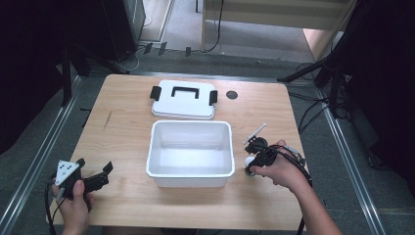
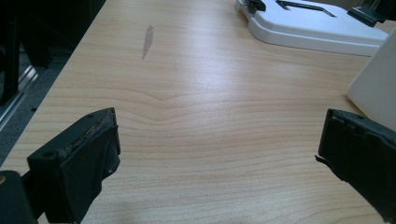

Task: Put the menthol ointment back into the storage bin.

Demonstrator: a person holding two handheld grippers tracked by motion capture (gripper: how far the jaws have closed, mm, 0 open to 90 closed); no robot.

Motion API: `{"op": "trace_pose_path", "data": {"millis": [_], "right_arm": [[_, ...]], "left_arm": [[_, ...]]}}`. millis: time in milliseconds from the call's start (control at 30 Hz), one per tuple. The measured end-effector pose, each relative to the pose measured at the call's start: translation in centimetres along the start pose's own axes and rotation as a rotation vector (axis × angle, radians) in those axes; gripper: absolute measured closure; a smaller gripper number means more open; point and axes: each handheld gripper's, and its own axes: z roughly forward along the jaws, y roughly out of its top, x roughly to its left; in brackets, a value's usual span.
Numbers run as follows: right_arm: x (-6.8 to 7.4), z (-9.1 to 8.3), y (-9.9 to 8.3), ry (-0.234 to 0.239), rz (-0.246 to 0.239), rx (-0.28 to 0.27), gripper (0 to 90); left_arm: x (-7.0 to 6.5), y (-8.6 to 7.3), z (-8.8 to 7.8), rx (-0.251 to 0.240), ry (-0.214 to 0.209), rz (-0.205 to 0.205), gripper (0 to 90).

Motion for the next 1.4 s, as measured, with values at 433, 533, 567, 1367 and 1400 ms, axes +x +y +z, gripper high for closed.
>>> {"op": "trace_pose_path", "data": {"millis": [433,533,567,1367,1400], "right_arm": [[1.0,-7.1,1.4,0.016,-0.055,-0.064,52.1],[1.2,-7.9,1.7,0.019,-0.065,-0.075,52.1],[1.5,-8.8,2.0,0.021,-0.071,-0.079,52.1],[6.3,-12.1,5.8,0.066,-0.183,-0.146,52.2],[6.6,-11.9,6.0,0.070,-0.194,-0.142,52.2]], "left_arm": [[0.0,0.0,0.0,0.001,0.002,0.005,0.0],[0.0,0.0,0.0,0.002,0.002,0.004,0.0],[-0.1,0.0,0.0,0.001,0.002,0.003,0.0],[0.0,0.0,0.1,-0.001,-0.001,0.000,0.0],[0.0,0.0,0.1,0.000,-0.001,0.001,0.0]]}}
